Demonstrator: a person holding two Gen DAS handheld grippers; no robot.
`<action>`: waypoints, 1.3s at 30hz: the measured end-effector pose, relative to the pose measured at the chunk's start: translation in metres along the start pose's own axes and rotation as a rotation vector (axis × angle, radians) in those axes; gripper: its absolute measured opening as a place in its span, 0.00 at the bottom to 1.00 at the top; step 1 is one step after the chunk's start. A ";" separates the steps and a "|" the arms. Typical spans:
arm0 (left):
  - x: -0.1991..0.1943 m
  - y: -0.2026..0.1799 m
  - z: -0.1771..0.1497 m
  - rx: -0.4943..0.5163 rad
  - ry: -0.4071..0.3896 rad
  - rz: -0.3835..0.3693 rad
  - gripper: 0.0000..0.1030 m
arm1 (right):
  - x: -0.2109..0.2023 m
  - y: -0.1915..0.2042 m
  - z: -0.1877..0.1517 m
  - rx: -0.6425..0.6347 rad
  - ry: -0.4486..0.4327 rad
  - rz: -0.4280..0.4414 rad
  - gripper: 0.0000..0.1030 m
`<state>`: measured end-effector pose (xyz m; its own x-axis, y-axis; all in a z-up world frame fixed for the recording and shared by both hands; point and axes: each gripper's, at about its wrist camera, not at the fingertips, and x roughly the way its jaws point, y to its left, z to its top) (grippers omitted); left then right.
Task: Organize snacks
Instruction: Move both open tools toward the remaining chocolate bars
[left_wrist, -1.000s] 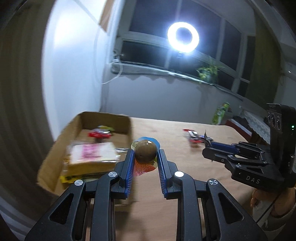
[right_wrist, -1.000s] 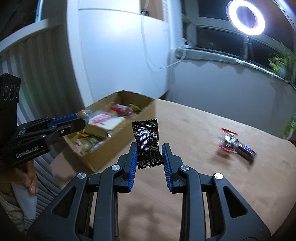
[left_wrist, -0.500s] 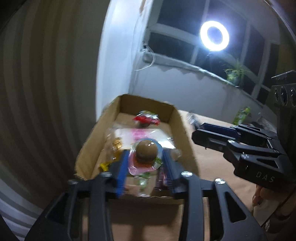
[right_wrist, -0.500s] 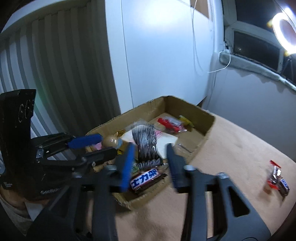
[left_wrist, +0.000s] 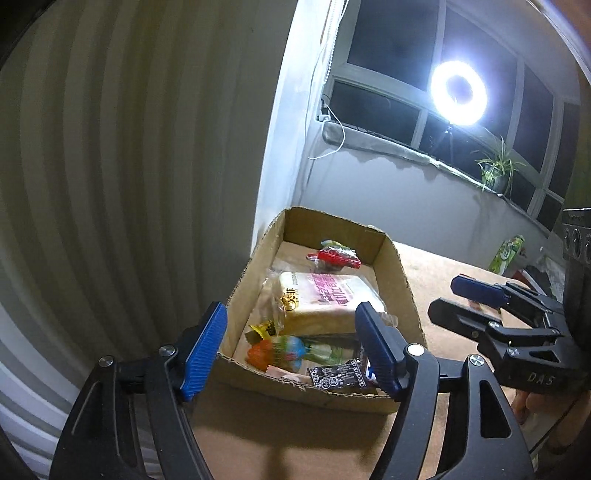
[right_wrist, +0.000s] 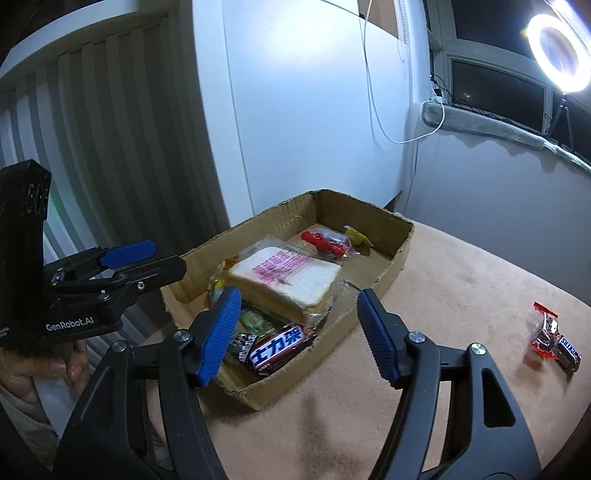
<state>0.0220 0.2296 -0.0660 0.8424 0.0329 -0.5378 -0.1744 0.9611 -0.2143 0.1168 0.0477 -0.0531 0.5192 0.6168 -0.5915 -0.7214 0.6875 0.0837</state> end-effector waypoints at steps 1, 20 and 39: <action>-0.001 -0.001 0.001 0.002 -0.002 0.001 0.69 | -0.001 0.001 0.000 0.001 -0.001 0.002 0.69; 0.007 -0.058 0.017 0.117 0.000 -0.034 0.76 | -0.030 -0.042 -0.013 0.089 -0.040 -0.063 0.72; 0.051 -0.165 0.014 0.259 0.087 -0.148 0.76 | -0.070 -0.151 -0.055 0.218 -0.038 -0.209 0.78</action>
<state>0.1005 0.0761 -0.0466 0.8003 -0.1251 -0.5864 0.0915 0.9920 -0.0867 0.1642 -0.1205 -0.0684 0.6660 0.4647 -0.5835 -0.4841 0.8644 0.1358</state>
